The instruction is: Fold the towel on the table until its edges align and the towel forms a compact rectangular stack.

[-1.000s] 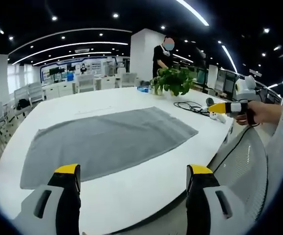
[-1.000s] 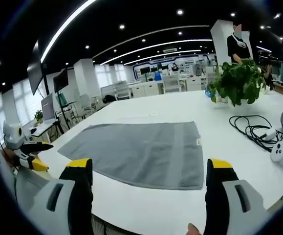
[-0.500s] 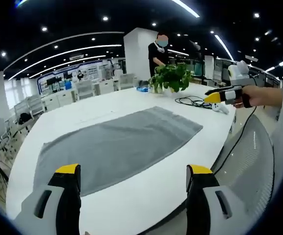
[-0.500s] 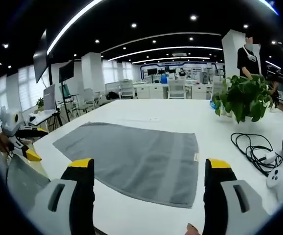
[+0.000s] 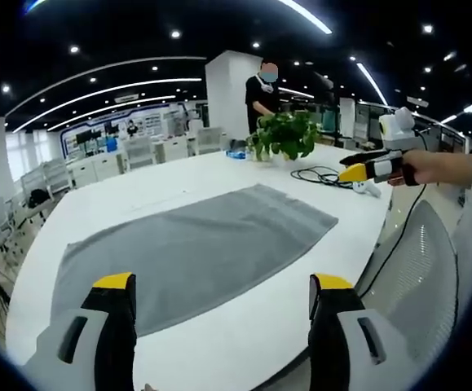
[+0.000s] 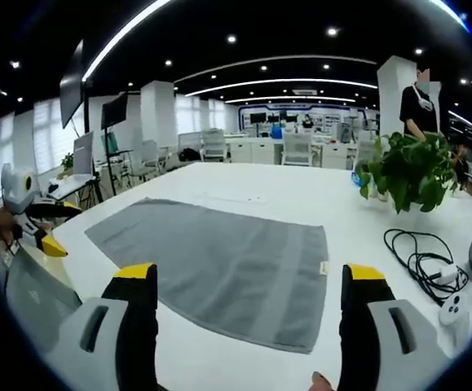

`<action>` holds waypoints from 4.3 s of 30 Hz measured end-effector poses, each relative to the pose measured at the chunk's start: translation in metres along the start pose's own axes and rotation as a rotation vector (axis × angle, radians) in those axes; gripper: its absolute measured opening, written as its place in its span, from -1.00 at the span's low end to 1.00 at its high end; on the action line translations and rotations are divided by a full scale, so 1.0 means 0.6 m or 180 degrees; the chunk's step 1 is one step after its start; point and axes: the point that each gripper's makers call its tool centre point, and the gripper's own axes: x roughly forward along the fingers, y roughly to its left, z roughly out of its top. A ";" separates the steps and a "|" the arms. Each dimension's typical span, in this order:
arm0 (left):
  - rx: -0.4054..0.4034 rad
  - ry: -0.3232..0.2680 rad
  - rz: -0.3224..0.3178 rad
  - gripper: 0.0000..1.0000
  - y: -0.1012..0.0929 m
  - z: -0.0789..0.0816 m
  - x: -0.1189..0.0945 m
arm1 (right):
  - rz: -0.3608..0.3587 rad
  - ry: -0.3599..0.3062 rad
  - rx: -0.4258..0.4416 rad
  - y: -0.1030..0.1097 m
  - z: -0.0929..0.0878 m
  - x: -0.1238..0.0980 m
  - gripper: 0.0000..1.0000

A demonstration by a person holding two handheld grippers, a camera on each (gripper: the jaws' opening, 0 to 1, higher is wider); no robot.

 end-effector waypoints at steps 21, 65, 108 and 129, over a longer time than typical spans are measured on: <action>0.0500 -0.0064 -0.0585 0.79 -0.071 0.057 0.070 | -0.0066 -0.0130 -0.0014 -0.030 0.027 0.010 0.85; 0.1097 -0.0224 -0.1826 0.53 -0.286 0.210 0.247 | -0.0046 -0.0204 -0.0076 -0.166 0.148 0.086 0.53; 0.0919 0.0196 -0.2301 -0.20 -0.456 0.081 0.407 | -0.0051 0.0280 0.0594 -0.278 0.002 0.347 -0.03; 0.1054 0.0433 -0.2564 -0.53 -0.515 0.022 0.441 | -0.0087 0.0397 0.0611 -0.288 -0.057 0.417 -0.19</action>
